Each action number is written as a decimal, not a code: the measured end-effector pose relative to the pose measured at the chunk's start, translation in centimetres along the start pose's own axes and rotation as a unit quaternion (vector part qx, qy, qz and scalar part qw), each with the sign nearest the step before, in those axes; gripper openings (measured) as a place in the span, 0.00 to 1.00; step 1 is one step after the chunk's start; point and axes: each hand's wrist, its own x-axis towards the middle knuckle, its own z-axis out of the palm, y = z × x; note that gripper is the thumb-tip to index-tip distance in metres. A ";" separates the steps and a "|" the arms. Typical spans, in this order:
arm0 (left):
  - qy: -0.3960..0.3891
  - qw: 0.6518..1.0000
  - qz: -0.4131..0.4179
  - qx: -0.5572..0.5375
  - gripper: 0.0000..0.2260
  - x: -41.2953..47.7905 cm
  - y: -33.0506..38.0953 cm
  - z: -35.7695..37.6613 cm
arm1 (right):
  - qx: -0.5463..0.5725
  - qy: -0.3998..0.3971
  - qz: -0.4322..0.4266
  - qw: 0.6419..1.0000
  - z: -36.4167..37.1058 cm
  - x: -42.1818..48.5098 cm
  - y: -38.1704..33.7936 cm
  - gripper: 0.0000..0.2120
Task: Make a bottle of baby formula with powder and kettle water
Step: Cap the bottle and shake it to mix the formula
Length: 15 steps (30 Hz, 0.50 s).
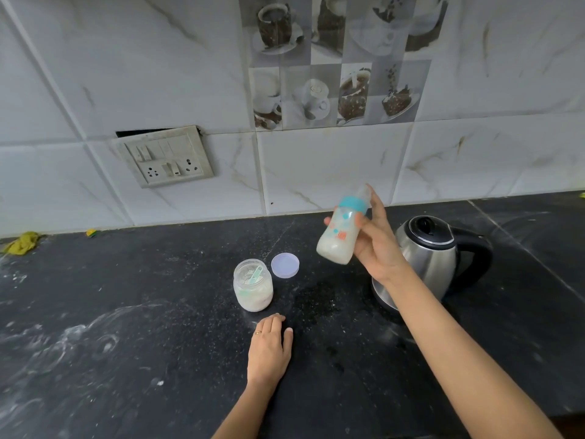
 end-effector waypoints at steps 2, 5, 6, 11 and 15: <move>-0.001 1.000 -0.001 0.002 0.12 0.0 0.1 0.0 | 0.029 0.038 -0.002 0.999 -0.2 0.4 -0.2 0.50; 0.000 1.000 -0.002 0.003 0.12 -0.1 0.0 0.0 | -0.024 0.001 0.018 1.000 -0.6 0.1 0.0 0.38; 0.001 1.000 -0.003 0.001 0.12 -0.1 0.0 0.0 | -0.040 -0.006 0.020 0.999 -0.7 0.0 0.1 0.36; 0.003 1.000 -0.005 0.000 0.11 -0.1 0.2 0.0 | 0.041 0.039 0.004 0.998 -0.2 0.0 -0.1 0.41; 0.004 1.000 -0.005 -0.001 0.12 -0.1 0.1 0.0 | -0.012 -0.011 0.025 1.000 -1.1 -0.3 0.1 0.38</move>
